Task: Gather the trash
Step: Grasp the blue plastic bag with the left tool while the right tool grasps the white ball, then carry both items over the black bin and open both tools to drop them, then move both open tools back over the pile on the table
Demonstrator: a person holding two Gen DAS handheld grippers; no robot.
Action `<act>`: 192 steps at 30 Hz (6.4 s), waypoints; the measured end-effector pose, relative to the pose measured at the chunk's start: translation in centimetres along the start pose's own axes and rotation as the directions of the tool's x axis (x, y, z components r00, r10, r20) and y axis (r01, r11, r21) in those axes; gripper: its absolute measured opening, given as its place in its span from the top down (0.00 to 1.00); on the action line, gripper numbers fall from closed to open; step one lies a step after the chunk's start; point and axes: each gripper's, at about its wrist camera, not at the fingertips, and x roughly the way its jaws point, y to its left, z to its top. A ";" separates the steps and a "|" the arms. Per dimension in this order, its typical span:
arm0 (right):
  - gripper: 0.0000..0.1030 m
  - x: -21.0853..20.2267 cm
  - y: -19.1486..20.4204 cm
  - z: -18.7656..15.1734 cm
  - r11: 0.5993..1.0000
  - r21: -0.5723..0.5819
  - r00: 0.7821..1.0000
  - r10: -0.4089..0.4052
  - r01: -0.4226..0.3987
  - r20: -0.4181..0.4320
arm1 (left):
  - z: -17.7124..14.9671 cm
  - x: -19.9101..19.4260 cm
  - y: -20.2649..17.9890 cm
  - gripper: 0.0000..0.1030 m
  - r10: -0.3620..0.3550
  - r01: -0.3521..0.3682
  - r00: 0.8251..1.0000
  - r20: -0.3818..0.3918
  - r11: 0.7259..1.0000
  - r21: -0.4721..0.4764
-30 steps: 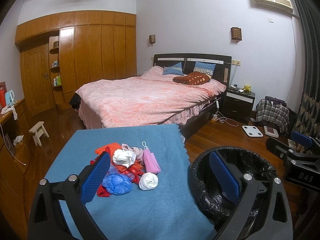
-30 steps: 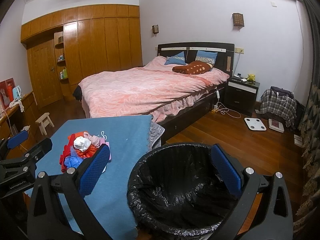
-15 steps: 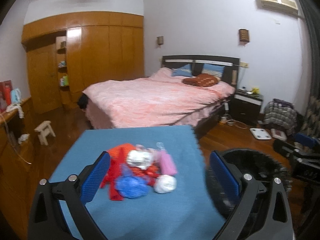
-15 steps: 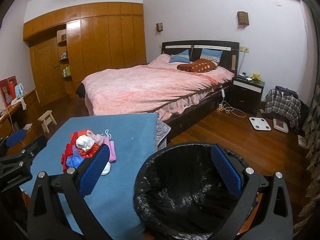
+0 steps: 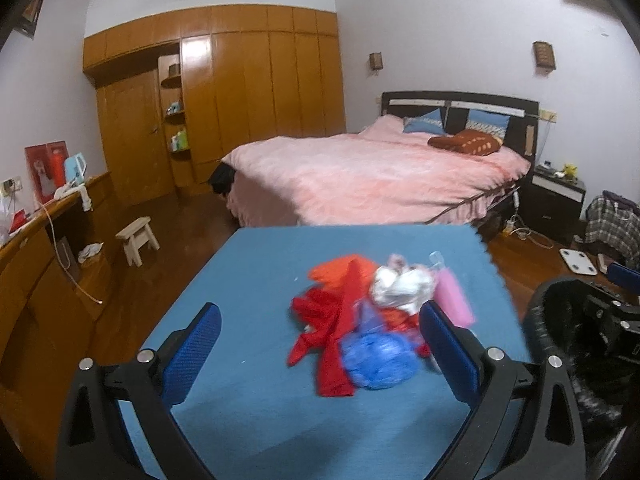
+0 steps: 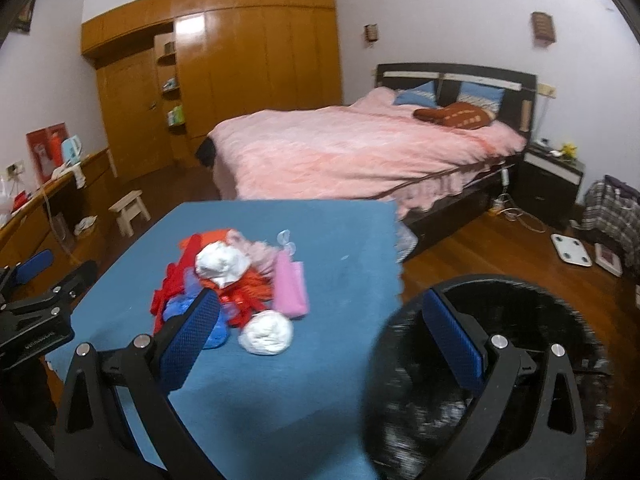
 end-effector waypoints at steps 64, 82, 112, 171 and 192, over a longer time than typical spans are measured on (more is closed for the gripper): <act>0.61 11.4 -0.3 -4.5 0.998 0.021 0.960 0.056 -0.052 -0.274 | -5.2 12.3 -6.7 0.46 -0.143 0.172 0.956 -0.256 0.981 0.093; 0.60 9.0 -0.4 -3.0 0.997 0.018 0.972 0.081 -0.079 -0.221 | -4.2 9.7 -4.9 0.97 -0.211 0.218 0.951 -0.228 0.976 0.009; 0.59 8.5 -1.0 -3.1 0.996 0.037 0.974 0.086 -0.080 -0.211 | -4.6 9.8 -5.9 0.64 -0.170 0.188 0.947 -0.272 0.981 0.043; 0.06 -0.1 -11.2 -1.2 0.977 0.145 0.988 -0.153 0.155 -0.030 | 1.6 4.0 -9.4 0.10 -0.313 0.316 0.949 -0.050 0.944 0.092; 0.08 12.0 0.0 -0.1 0.999 -0.042 0.995 -0.017 0.012 -0.100 | -2.8 11.5 0.0 0.21 -0.082 0.078 0.984 -0.161 0.997 -0.030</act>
